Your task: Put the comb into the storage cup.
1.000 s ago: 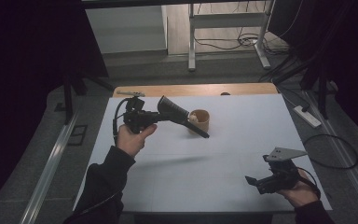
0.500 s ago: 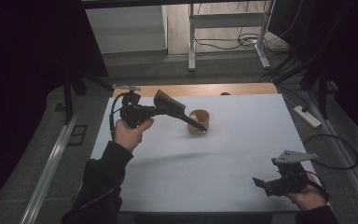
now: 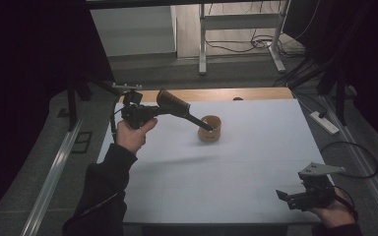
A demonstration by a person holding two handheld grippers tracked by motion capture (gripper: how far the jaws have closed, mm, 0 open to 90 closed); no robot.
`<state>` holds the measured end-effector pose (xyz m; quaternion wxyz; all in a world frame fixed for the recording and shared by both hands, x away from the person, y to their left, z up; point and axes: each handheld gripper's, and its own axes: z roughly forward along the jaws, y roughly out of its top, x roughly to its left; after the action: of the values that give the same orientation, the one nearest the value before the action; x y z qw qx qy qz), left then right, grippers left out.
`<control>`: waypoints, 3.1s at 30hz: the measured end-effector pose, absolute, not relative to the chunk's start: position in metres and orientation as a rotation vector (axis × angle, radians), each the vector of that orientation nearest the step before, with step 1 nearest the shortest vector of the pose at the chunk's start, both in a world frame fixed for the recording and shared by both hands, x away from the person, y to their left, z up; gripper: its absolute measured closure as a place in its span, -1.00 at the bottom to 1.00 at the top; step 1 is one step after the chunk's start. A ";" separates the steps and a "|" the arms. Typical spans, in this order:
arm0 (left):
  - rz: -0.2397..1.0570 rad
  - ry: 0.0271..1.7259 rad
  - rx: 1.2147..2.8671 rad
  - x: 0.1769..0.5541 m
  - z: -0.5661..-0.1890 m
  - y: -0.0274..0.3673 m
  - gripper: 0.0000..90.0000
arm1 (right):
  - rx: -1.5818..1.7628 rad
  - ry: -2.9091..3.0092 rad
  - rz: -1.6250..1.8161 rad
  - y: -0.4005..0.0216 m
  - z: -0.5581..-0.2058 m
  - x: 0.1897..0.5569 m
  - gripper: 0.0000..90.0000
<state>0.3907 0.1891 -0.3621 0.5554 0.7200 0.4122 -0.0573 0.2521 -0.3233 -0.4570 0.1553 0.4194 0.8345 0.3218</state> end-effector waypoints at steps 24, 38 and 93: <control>-0.082 1.029 1.695 0.412 -0.357 0.192 0.83 | 1.238 2.347 0.935 -0.332 -0.453 0.240 -1.00; -0.069 1.059 1.693 0.424 -0.357 0.191 0.83 | 1.242 2.340 0.933 -0.332 -0.453 0.239 -1.00; -0.078 1.102 1.766 0.461 -0.385 0.154 0.83 | 1.244 2.365 0.898 -0.331 -0.455 0.241 -0.99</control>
<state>0.4607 0.1536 -0.3854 0.5048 0.7317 0.4568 -0.0321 0.2407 -0.3306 -0.4546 0.1606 0.4355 0.8281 0.3143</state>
